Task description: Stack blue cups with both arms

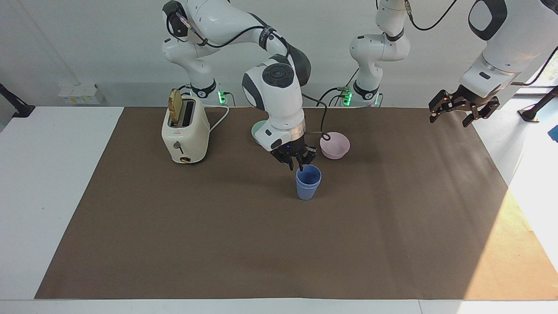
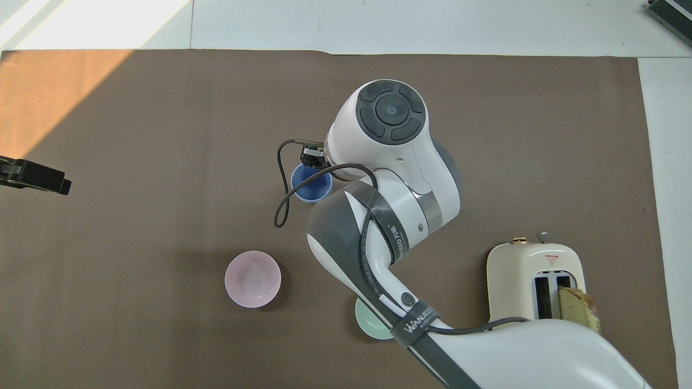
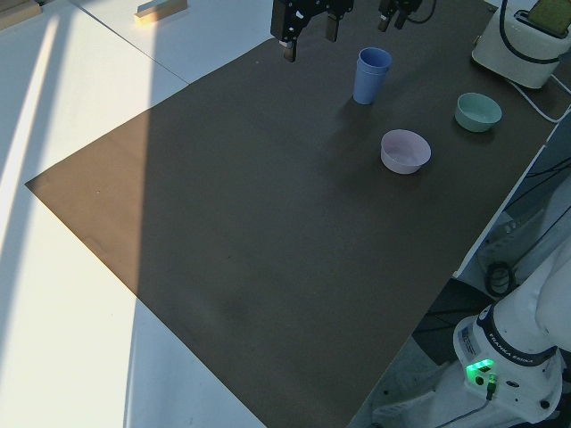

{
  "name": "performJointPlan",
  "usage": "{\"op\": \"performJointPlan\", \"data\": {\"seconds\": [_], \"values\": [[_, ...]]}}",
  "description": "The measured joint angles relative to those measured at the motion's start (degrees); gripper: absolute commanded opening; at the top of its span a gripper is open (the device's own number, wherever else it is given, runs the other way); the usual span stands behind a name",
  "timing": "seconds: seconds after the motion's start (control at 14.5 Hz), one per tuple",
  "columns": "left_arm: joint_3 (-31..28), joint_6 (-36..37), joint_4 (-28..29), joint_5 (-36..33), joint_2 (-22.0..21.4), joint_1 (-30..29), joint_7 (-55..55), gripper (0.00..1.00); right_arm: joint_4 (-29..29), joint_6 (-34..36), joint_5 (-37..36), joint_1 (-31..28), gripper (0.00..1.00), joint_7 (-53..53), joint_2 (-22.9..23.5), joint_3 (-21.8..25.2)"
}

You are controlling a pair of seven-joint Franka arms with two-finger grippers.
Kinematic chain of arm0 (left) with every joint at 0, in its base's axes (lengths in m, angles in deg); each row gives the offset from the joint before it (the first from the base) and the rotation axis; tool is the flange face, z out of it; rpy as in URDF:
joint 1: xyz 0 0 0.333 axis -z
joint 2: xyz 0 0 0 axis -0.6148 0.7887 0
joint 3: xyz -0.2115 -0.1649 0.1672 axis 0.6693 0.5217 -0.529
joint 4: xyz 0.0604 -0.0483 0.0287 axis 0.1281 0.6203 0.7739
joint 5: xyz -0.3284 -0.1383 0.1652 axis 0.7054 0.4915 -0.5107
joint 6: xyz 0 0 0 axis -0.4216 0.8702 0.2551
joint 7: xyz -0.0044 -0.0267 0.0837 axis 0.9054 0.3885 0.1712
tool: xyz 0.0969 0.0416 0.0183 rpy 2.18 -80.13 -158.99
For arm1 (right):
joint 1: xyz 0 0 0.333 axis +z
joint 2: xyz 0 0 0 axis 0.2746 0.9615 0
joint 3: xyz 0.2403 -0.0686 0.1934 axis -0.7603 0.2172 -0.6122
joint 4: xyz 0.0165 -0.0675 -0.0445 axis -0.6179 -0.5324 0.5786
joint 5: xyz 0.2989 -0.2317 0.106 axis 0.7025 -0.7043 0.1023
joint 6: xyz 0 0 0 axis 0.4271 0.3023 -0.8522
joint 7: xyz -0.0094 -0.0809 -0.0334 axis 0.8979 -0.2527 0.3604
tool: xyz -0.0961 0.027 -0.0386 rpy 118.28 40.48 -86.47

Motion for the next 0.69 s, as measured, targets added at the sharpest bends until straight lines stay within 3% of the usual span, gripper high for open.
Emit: {"op": "performJointPlan", "data": {"seconds": [0.41, 0.69], "values": [[0.0, 0.0, 0.0, 0.0, 0.0, 0.0, 0.0, 1.0, 0.83, 9.73, -0.05, -6.03, 1.0, 2.95, -6.53, 0.21], [0.0, 0.0, 0.0, 0.0, 0.0, 0.0, 0.0, 1.0, 0.83, 18.61, -0.14, -13.26, 1.0, 12.82, -12.34, 0.35]]}}
